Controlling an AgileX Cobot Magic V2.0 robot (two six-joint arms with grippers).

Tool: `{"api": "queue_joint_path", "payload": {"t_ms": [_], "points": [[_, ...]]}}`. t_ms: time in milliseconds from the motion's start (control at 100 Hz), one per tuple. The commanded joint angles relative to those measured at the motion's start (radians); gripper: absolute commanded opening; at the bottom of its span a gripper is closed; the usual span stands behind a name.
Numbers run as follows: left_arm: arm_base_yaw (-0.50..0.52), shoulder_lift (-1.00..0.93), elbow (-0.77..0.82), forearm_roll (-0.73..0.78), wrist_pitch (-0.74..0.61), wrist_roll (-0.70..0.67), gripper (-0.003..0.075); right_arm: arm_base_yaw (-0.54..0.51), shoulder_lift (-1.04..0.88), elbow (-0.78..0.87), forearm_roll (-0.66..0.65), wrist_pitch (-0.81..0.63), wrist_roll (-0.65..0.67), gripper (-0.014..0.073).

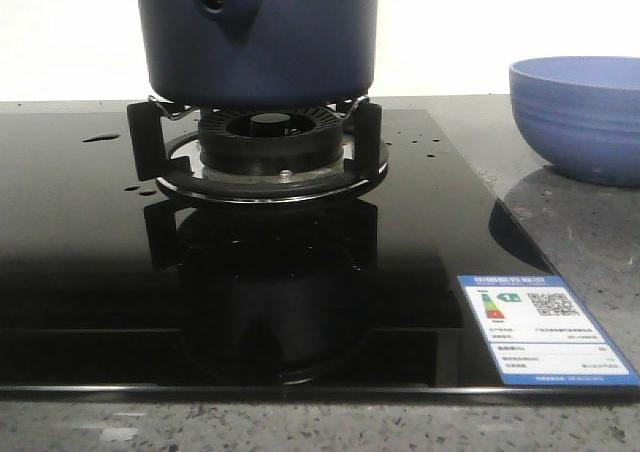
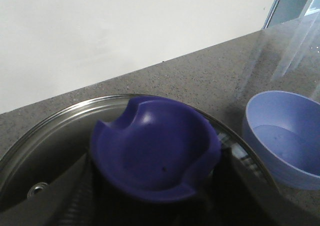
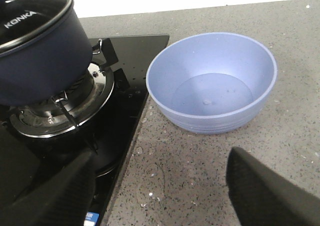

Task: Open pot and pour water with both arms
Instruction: 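Move the right gripper over the light blue bowl toward its rim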

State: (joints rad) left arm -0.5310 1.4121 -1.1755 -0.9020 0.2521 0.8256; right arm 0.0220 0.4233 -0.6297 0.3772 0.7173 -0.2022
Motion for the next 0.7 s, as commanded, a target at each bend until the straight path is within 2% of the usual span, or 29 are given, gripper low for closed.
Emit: {"api": "queue_joint_path", "payload": {"t_ms": [0,190,290,500,690], "points": [[-0.009,-0.071,-0.040,-0.017,-0.102,0.006,0.0340,0.002,0.025,-0.038,0.016,-0.044,-0.010,0.0497],[-0.004,-0.128,-0.040,0.024,-0.148,0.007,0.0340,0.002,0.105,-0.098,0.007,-0.001,-0.010,0.0497],[0.018,-0.153,-0.040,0.038,-0.148,0.007,0.0340,0.002,0.179,-0.163,-0.027,0.018,0.035,0.0497],[0.127,-0.199,-0.040,0.040,-0.117,0.007,0.0340,0.002,0.392,-0.333,-0.228,0.124,0.202,0.0497],[0.226,-0.222,-0.040,0.033,-0.071,0.007,0.0340,-0.002,0.611,-0.475,-0.343,0.205,0.255,0.0496]]}}
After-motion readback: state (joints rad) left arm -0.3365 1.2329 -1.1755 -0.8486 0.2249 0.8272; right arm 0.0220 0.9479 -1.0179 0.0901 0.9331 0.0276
